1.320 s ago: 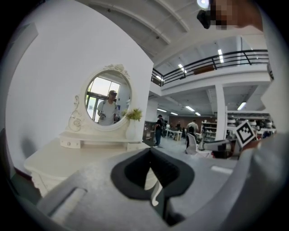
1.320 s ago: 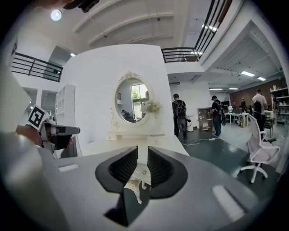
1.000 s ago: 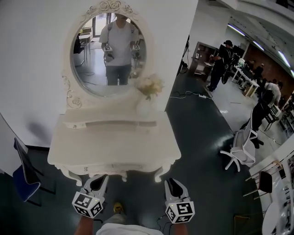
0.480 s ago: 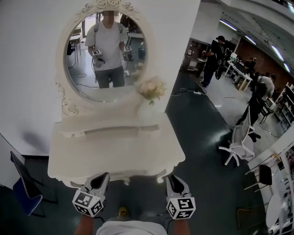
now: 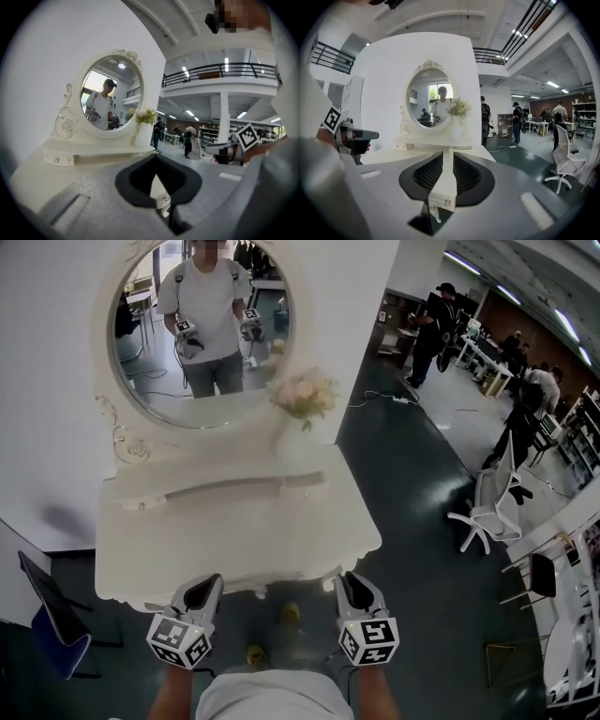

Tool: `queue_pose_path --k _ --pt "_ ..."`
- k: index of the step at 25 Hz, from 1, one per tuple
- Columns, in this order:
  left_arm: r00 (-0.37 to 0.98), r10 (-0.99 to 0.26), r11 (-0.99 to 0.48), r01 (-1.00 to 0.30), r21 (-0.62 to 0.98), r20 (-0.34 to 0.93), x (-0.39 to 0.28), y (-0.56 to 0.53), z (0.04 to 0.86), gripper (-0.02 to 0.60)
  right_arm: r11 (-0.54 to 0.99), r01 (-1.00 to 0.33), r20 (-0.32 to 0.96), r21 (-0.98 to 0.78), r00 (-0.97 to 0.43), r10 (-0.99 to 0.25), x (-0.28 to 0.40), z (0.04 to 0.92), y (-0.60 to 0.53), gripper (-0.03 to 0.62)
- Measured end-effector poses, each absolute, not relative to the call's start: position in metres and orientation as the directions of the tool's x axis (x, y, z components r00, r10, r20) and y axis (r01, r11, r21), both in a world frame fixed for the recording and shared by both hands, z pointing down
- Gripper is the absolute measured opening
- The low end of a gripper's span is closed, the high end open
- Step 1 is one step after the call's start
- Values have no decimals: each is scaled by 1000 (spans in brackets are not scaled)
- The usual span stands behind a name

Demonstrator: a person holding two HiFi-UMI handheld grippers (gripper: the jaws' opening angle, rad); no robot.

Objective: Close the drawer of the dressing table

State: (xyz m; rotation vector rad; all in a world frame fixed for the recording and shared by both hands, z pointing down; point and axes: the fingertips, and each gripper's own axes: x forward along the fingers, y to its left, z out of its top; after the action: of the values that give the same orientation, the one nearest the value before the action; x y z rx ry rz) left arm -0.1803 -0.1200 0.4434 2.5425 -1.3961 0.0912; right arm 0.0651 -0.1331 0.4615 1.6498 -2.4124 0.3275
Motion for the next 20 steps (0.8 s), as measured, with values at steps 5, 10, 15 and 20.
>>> queue_pose_path --k 5,10,15,20 --pt "517 -836 -491 -854 171 185 -182 -149 446 0 377 -922 289 -93 -387 -875 64 468 -170 69" --pt "497 -842 -469 -867 171 209 -174 -186 453 0 394 -913 310 -107 -408 -859 67 480 -219 69" --pt "482 -846 -453 -875 169 227 -163 -239 462 0 408 -905 335 -118 -423 -842 73 493 -276 69" --pt "476 -845 -450 -879 156 246 -148 -286 473 0 443 -888 350 -121 -456 -819 75 505 -328 69"
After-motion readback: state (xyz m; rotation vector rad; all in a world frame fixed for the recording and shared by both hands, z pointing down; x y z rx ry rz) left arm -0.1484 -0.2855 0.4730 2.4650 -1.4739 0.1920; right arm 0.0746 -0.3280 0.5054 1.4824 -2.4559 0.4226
